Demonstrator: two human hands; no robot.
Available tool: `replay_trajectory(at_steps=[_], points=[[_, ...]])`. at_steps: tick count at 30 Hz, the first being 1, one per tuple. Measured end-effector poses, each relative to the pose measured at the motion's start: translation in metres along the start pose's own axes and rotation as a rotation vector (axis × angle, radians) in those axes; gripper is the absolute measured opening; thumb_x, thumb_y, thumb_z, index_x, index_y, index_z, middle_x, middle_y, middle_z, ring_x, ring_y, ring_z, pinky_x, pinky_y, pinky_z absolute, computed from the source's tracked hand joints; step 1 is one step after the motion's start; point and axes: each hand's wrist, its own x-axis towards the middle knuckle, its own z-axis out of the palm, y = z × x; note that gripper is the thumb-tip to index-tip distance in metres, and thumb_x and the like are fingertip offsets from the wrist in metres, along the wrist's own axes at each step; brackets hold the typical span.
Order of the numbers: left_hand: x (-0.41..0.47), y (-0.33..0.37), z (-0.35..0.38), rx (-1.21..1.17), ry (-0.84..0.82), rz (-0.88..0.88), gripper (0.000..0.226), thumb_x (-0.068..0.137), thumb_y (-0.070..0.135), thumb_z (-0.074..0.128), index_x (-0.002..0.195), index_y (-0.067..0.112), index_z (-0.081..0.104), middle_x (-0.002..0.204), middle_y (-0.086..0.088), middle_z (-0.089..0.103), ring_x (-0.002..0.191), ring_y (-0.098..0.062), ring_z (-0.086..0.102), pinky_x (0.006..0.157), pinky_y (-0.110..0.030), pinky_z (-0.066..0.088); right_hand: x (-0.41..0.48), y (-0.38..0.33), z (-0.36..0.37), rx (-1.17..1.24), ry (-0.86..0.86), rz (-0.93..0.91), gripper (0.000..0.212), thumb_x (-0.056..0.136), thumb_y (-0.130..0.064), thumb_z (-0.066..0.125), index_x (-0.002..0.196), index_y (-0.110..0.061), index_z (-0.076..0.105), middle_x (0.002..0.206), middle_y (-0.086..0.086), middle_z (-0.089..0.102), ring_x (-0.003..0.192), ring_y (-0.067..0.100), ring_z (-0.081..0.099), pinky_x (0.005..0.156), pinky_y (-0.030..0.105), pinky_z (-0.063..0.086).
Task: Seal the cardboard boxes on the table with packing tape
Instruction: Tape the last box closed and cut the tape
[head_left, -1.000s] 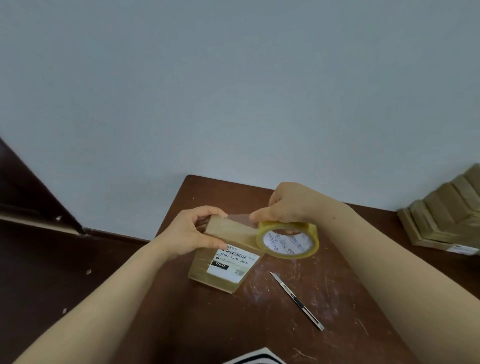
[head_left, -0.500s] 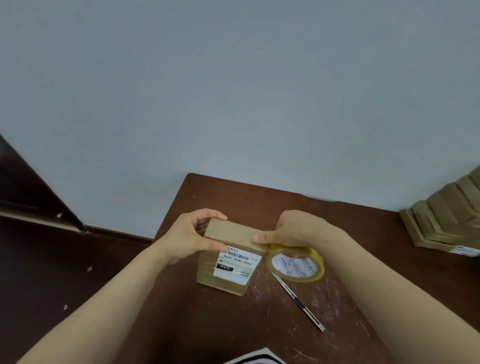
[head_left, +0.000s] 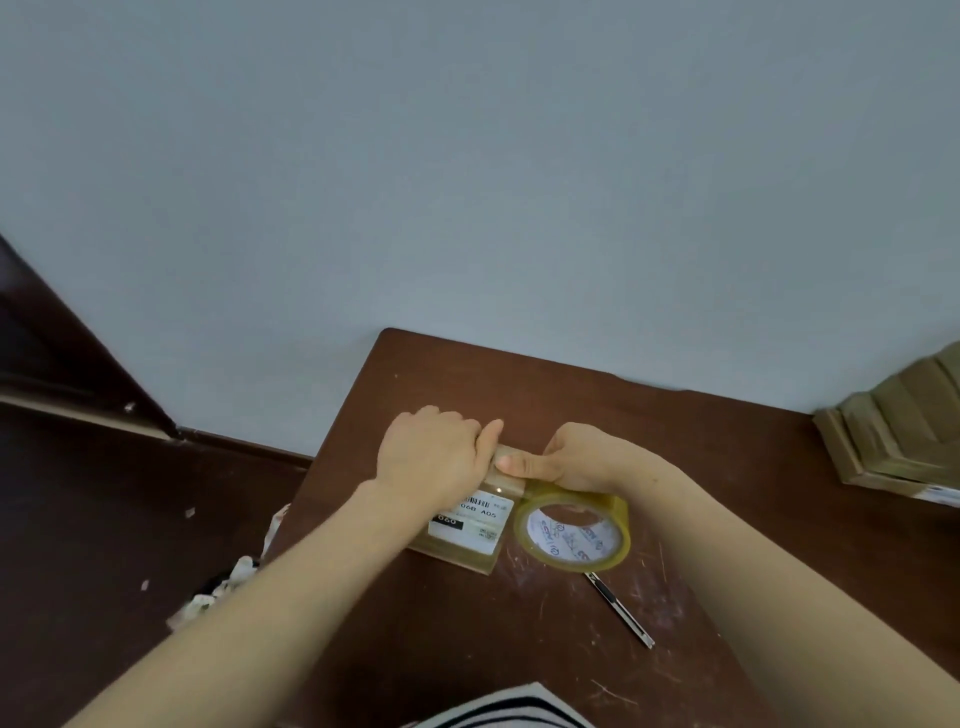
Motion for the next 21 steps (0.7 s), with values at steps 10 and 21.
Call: replay_trajectory(at_steps=[10, 21], points=[[0.0, 0.015, 0.019, 0.187, 0.085, 0.006, 0.062, 0.096, 0.045, 0.009, 0.086, 0.026, 0.067, 0.088, 0.008, 0.068, 0.087, -0.015, 0.058, 0.092, -0.034, 0.03, -0.004, 0.005, 0.031, 0.033, 0.291, -0.038, 0.07, 0.095, -0.064, 0.014, 0.046, -0.018, 0.037, 0.042, -0.006, 0.036, 0.044, 0.013, 0.039, 0.054, 0.029, 0.035], [0.023, 0.03, 0.004, 0.006, -0.156, -0.191, 0.086, 0.091, 0.069, 0.019, 0.151, 0.007, 0.013, 0.158, -0.017, -0.01, 0.146, -0.031, -0.009, 0.116, -0.043, -0.005, -0.044, -0.002, 0.045, 0.908, 0.059, 0.139, 0.022, 0.087, -0.014, 0.046, 0.07, -0.012, 0.059, 0.071, 0.005, 0.06, 0.062, 0.016, 0.057, 0.063, 0.026, 0.047]])
